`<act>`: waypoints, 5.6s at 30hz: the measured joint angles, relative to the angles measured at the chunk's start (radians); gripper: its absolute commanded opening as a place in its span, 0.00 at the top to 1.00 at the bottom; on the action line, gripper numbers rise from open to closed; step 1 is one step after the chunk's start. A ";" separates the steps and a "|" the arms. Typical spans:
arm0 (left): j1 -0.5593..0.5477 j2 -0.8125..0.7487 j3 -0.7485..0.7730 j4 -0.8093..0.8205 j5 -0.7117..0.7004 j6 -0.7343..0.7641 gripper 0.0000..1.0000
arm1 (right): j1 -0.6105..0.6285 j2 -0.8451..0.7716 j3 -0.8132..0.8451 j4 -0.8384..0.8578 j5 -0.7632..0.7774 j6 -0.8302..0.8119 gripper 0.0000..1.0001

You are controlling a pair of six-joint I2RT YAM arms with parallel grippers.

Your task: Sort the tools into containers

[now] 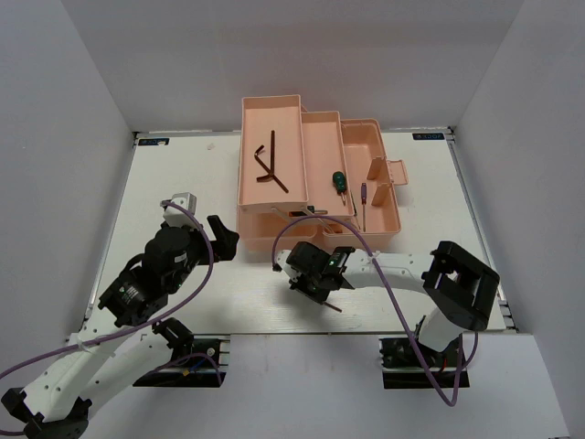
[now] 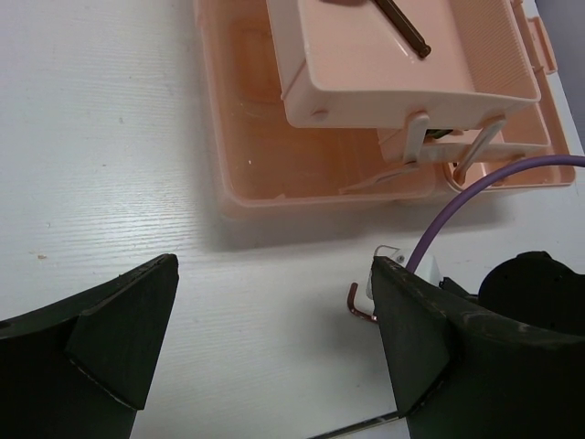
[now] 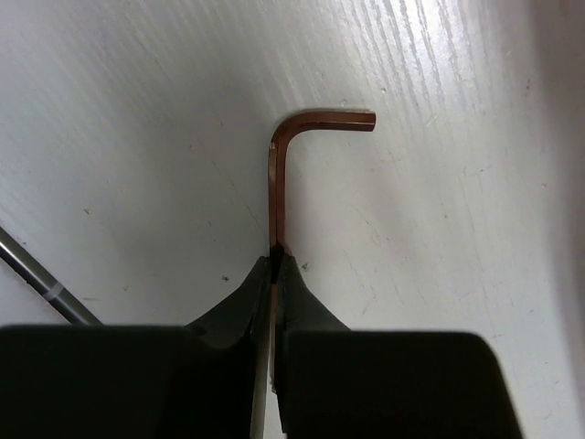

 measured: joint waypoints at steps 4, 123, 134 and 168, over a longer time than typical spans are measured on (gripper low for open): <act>0.000 -0.014 -0.005 -0.009 0.000 -0.003 0.02 | -0.001 0.019 0.034 -0.040 -0.020 -0.048 1.00; 0.000 -0.027 -0.674 0.502 0.026 -0.441 0.08 | -0.084 0.194 0.608 -0.157 -0.024 -0.615 1.00; 0.012 0.076 -0.751 0.871 0.029 -0.303 0.82 | -0.096 0.106 0.625 -0.234 -0.091 -0.557 1.00; 0.243 1.218 -0.651 1.974 0.551 -0.396 0.64 | -0.097 0.002 0.497 -0.177 -0.184 -0.497 0.41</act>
